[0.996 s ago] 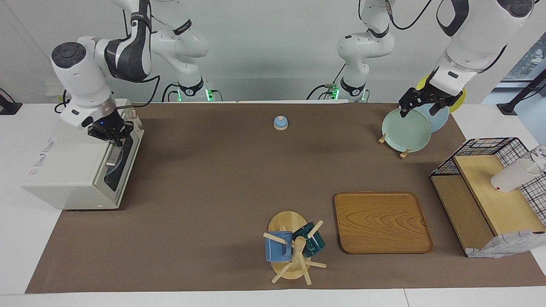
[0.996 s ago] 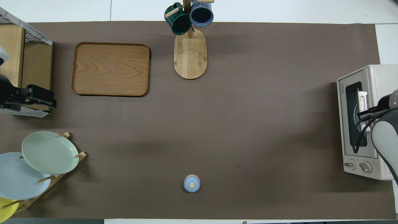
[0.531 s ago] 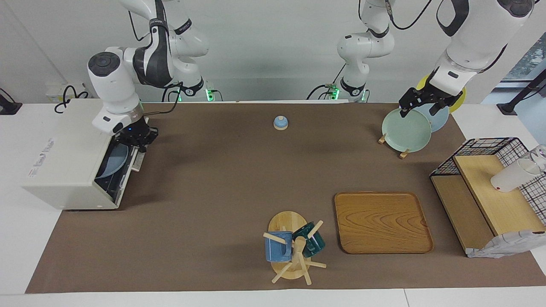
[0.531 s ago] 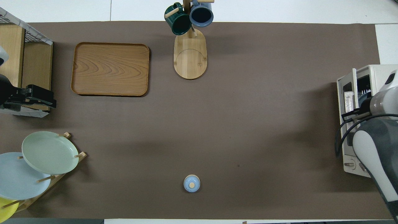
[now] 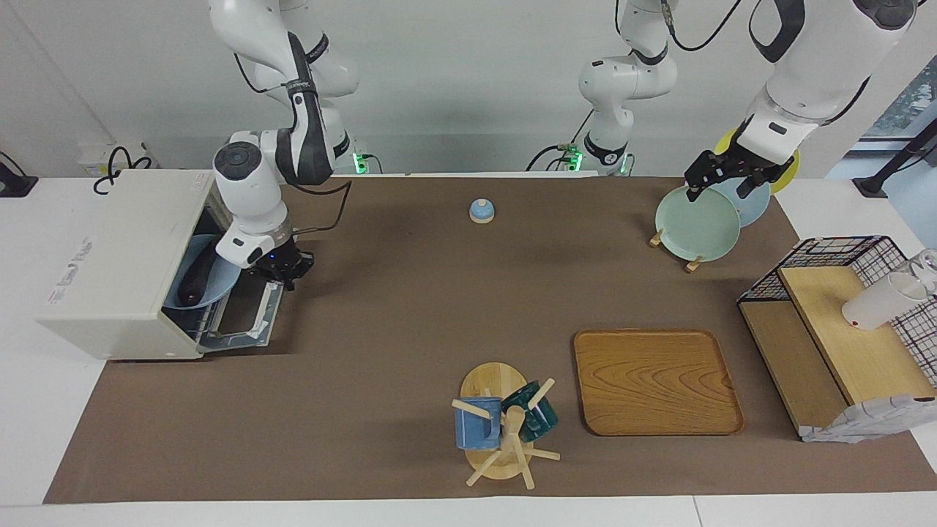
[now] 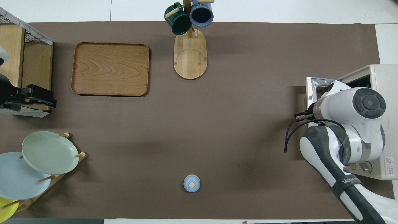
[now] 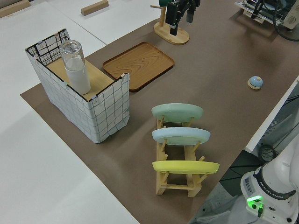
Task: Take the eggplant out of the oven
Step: 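Reach the right gripper into the toaster oven toward the blue plate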
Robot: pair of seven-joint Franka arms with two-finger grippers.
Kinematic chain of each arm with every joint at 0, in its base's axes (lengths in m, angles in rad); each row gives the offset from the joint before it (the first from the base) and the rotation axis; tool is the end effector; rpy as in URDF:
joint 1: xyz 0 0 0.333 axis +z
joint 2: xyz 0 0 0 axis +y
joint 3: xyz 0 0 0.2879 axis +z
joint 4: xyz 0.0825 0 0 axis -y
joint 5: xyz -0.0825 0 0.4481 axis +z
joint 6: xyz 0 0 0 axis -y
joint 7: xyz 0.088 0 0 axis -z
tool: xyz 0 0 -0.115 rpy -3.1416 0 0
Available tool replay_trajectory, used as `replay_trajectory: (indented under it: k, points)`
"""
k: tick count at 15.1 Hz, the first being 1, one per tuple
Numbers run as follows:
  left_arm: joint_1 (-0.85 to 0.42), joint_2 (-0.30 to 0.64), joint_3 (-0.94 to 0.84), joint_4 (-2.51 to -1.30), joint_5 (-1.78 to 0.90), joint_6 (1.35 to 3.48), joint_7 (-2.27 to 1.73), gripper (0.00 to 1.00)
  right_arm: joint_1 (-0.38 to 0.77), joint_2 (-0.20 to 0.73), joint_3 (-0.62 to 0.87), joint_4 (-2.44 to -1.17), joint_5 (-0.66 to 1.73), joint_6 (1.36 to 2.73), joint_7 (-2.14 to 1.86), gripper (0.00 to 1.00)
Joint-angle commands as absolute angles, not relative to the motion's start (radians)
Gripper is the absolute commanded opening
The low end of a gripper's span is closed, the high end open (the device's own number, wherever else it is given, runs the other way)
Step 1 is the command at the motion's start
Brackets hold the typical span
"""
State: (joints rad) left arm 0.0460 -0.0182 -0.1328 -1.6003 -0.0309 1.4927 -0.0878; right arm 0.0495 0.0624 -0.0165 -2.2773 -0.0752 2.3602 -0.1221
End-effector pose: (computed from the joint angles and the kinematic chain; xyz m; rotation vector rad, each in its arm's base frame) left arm 0.6010 -0.0566 0.5773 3.1177 0.0002 -0.1430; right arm 0.5698 0.0174 0.2498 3.0694 0.3204 0.0278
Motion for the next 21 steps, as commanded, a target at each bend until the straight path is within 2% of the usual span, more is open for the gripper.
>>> replay_trajectory:
  k: [1, 3, 6, 9, 10, 11, 12, 16, 18, 21]
  points:
    - [0.043, -0.028, -0.126, -1.597, -0.035, 1.474, -0.081, 1.00, -0.003, 0.127, -0.046, -2.256, -0.063, 2.425, -0.141, 0.00]
    - [0.044, -0.028, -0.126, -1.597, -0.035, 1.474, -0.081, 1.00, 0.003, 0.156, -0.046, -2.252, -0.046, 2.442, -0.114, 0.00]
    - [0.044, -0.028, -0.126, -1.597, -0.035, 1.474, -0.081, 1.00, 0.018, 0.158, -0.040, -2.201, -0.043, 2.343, -0.075, 0.00]
    - [0.043, -0.028, -0.126, -1.597, -0.035, 1.474, -0.081, 1.00, 0.097, 0.155, -0.035, -2.189, -0.038, 2.287, 0.145, 0.00]
    - [0.043, -0.028, -0.126, -1.597, -0.035, 1.474, -0.081, 1.00, 0.121, 0.152, -0.035, -2.175, -0.038, 2.261, 0.170, 0.03]
    - [0.043, -0.028, -0.126, -1.597, -0.035, 1.474, -0.081, 1.00, 0.129, 0.150, -0.037, -2.162, -0.040, 2.231, 0.178, 0.21]
    - [0.043, -0.028, -0.126, -1.597, -0.034, 1.474, -0.081, 1.00, 0.129, 0.147, -0.037, -2.136, -0.051, 2.197, 0.175, 0.32]
    - [0.043, -0.028, -0.126, -1.597, -0.035, 1.474, -0.081, 1.00, 0.117, 0.092, -0.040, -2.034, -0.116, 2.001, 0.161, 0.33]
    - [0.043, -0.028, -0.126, -1.597, -0.035, 1.474, -0.081, 1.00, 0.092, 0.051, -0.043, -2.033, -0.178, 1.970, 0.106, 0.33]
    - [0.044, -0.028, -0.126, -1.597, -0.034, 1.474, -0.081, 1.00, 0.017, 0.040, -0.041, -2.075, -0.181, 1.988, 0.068, 0.33]
